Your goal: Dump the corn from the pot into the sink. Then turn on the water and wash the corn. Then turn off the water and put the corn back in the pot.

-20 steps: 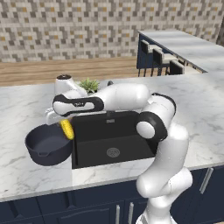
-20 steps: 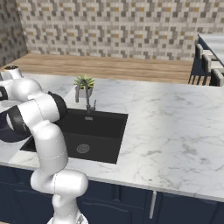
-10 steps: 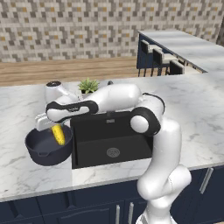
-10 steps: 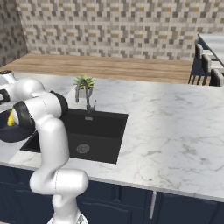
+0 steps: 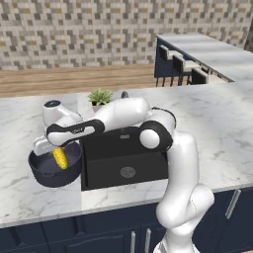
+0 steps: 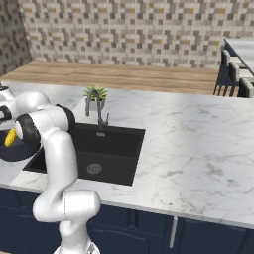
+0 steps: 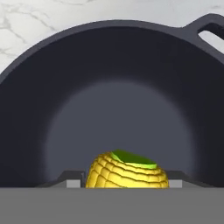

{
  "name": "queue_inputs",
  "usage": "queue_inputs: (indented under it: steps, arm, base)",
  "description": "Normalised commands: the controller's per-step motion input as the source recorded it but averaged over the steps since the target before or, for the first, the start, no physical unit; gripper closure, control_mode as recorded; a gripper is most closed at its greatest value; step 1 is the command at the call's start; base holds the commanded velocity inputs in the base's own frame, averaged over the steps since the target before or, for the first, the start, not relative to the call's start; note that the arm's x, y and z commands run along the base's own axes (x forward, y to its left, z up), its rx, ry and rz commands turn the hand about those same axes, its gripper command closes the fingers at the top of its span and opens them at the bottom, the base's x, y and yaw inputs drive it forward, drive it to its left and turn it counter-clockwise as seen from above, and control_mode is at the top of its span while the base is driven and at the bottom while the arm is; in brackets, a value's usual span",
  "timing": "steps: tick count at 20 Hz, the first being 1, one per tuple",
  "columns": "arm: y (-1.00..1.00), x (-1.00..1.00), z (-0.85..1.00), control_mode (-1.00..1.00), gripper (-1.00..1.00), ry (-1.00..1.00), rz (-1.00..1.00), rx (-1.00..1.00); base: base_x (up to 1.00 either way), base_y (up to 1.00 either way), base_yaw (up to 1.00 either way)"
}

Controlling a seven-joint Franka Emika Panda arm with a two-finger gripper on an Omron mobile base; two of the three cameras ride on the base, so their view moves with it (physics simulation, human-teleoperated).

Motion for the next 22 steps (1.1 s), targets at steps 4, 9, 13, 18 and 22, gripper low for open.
queue_inputs:
  steps: [4,9,13,18,22]
  arm:
    - [0.07,0.09,-0.27,-1.0,1.0,0.0,0.0,0.0]
    - [0.01,0.19,-0.08,-1.0,1.0,0.0,0.0,0.0]
    - [0.0,0.35,0.0,-1.0,1.0,0.01,0.0,0.0]
    - [0.05,0.42,-0.01,-1.0,-1.0,0.04,0.0,0.0]
    - [0.21,0.07,0.0,-1.0,-1.0,0.0,0.0,0.0]
  base:
    - [0.0,0.0,0.0]
    - [0.0,0.0,0.0]
    - [0.0,0.0,0.0]
    - [0.0,0.0,0.0]
    - [0.0,0.0,0.0]
